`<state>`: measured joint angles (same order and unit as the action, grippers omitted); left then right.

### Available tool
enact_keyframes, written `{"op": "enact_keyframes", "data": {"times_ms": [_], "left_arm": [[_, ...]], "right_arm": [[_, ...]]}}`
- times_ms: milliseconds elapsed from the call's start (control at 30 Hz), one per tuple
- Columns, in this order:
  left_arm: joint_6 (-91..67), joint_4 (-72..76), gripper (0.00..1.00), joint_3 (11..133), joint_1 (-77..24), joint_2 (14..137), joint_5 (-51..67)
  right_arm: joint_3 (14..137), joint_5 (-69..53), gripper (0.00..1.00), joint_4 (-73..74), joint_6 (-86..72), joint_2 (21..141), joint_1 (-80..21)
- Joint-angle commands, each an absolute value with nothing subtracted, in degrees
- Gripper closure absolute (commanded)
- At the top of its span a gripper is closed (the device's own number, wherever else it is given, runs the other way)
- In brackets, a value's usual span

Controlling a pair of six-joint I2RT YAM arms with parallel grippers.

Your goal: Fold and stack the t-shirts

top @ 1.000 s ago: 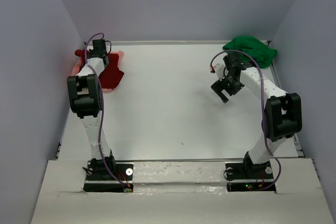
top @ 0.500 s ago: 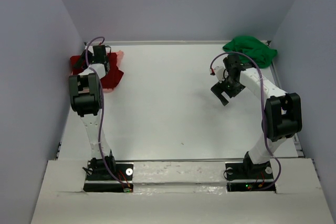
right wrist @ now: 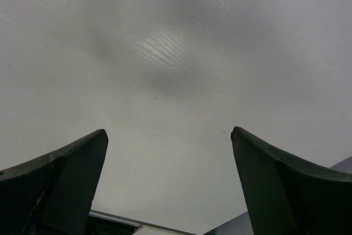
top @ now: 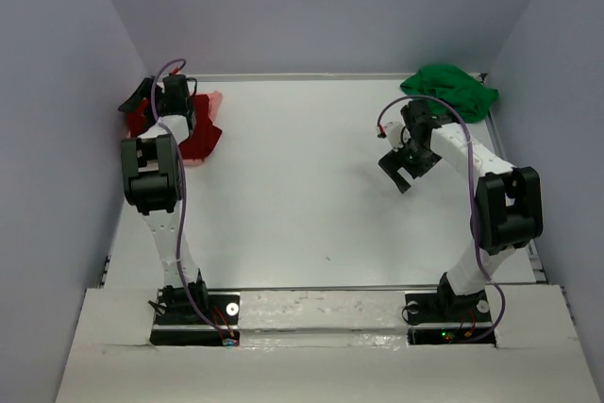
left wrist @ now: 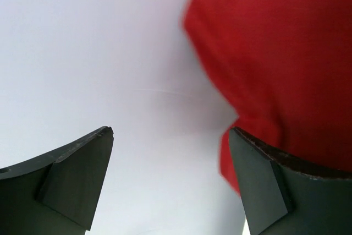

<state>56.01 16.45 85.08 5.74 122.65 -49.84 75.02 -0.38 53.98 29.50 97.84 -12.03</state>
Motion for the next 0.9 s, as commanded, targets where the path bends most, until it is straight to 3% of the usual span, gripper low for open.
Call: {"op": "enact_keyframes", "data": {"times_ms": [0, 100, 133, 233, 267, 333, 500, 867], "left_arm": [[54.51, 15.42, 0.01, 87.8, 5.45, 111.56, -50.98], [39.82, -4.22, 0.01, 99.53, 5.27, 108.99, -40.3], [35.9, -19.88, 0.01, 109.5, 5.36, 108.98, -30.25], [28.58, -38.6, 0.01, 121.08, 5.36, 108.2, -15.26], [25.78, -40.41, 0.01, 124.68, 5.27, 107.24, -6.77], [22.86, -40.17, 0.01, 123.93, 5.27, 102.24, -1.0], [19.25, -32.44, 0.01, 103.75, 5.27, 87.3, 11.85], [11.07, -11.88, 0.01, 60.6, 5.36, 62.95, 12.82]], "right_arm": [[76.72, -2.98, 0.0, 55.11, 29.18, 95.8, -12.13], [78.48, -0.37, 0.0, 53.97, 28.22, 95.8, -12.13], [79.1, -0.26, 0.0, 53.44, 27.86, 95.8, -12.13], [81.55, 3.51, 0.0, 52.12, 26.2, 95.45, -12.13], [81.82, 3.69, 0.0, 51.77, 26.19, 94.14, -12.13], [81.83, 2.82, 0.0, 49.75, 25.4, 92.03, -12.13], [76.39, 0.71, 0.0, 47.38, 23.65, 83.51, -12.13], [59.25, 4.39, 0.0, 37.11, 17.23, 60.84, -11.6]]}}
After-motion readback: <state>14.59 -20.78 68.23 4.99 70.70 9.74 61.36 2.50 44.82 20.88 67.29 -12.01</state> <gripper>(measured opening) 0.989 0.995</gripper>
